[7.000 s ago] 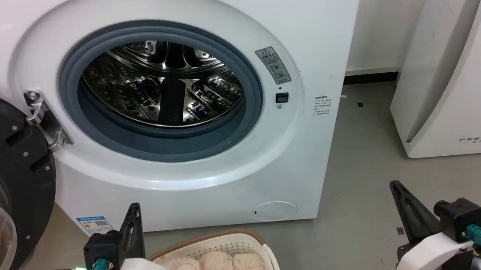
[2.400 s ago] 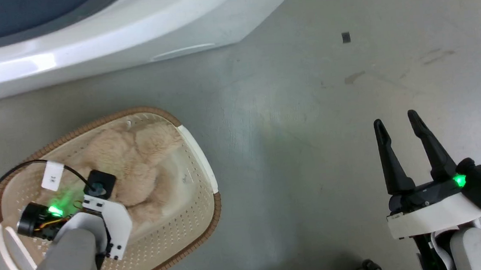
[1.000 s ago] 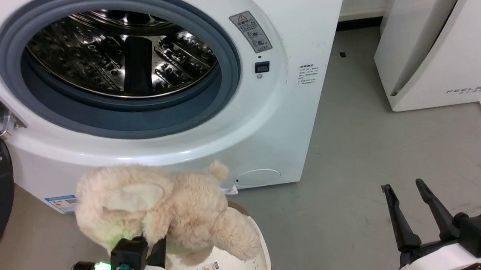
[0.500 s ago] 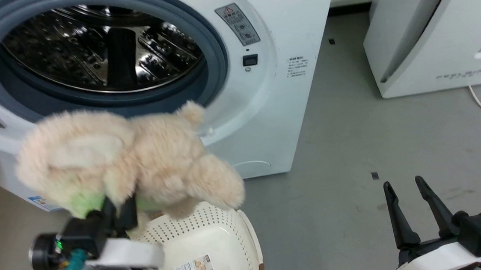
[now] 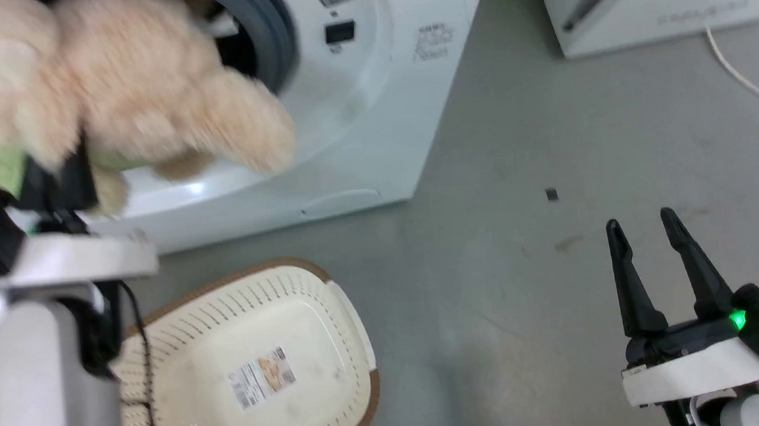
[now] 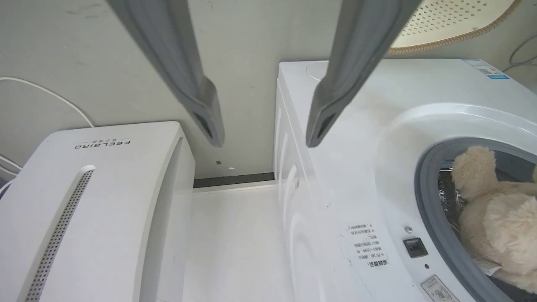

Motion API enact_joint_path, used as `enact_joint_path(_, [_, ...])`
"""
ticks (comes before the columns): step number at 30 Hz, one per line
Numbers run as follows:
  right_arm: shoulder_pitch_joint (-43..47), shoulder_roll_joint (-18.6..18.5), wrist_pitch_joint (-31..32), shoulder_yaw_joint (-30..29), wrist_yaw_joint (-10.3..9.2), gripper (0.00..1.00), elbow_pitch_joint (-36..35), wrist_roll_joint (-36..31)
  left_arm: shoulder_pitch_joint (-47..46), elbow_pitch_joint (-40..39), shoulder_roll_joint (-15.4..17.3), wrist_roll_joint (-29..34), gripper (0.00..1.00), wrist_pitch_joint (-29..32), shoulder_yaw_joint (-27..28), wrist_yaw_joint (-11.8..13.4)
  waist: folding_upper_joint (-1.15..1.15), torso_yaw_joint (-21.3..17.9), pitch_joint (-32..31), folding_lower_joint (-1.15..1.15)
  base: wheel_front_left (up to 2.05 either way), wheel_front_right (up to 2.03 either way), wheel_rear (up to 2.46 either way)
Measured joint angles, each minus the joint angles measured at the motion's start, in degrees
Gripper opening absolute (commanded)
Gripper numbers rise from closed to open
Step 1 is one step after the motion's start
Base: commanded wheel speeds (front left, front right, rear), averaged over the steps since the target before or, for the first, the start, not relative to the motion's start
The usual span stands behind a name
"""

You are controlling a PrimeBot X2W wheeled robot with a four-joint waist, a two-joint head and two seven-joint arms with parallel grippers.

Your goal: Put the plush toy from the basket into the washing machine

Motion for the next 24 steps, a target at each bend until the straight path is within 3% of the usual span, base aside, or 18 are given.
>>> enact_joint_path(12, [-2.98,0.00,0.00,1.24,0.00,1.00,-1.29,1.55,-25.12,14.45,11.71,0.29,0.00,3.65,-0.43,-2.45,0.00,-4.34,12.70,0.01,0.00,0.00,0.00])
enact_joint_path(24, [-5.11,0.00,0.01,2.08,0.00,1.00,-1.69,3.03,-46.36,33.49,17.26,1.59,0.00,7.56,-1.49,-1.26,0.00,-7.12,20.27,0.01,0.00,0.00,0.00])
